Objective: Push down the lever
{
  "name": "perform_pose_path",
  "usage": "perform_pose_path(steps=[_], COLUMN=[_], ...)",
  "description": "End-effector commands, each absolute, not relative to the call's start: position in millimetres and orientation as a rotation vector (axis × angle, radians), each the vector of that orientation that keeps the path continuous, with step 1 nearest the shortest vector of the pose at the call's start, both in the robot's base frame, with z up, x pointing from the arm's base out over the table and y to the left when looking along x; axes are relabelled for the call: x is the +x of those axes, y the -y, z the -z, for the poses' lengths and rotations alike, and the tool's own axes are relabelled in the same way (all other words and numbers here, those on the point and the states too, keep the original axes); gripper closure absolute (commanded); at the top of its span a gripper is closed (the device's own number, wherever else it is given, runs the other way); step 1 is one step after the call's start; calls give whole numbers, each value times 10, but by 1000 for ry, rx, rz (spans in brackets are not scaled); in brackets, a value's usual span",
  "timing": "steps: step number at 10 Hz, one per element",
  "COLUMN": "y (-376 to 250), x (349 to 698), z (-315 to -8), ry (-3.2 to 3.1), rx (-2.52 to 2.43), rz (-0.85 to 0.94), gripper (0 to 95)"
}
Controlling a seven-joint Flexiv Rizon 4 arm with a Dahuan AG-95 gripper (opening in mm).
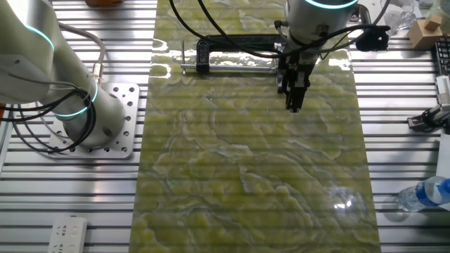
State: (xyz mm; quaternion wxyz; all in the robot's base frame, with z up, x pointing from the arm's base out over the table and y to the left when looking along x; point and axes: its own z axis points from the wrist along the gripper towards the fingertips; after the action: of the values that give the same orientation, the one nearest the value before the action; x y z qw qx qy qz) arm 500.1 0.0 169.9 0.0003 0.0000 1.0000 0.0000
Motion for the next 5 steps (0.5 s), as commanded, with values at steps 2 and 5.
perform_pose_path(steps=[2, 5], y=[0, -1], x=[5000, 4999], z=[-1700, -1703], ry=[-3150, -3151], rx=[-93, -91], rz=[-16, -16], gripper=[950, 950])
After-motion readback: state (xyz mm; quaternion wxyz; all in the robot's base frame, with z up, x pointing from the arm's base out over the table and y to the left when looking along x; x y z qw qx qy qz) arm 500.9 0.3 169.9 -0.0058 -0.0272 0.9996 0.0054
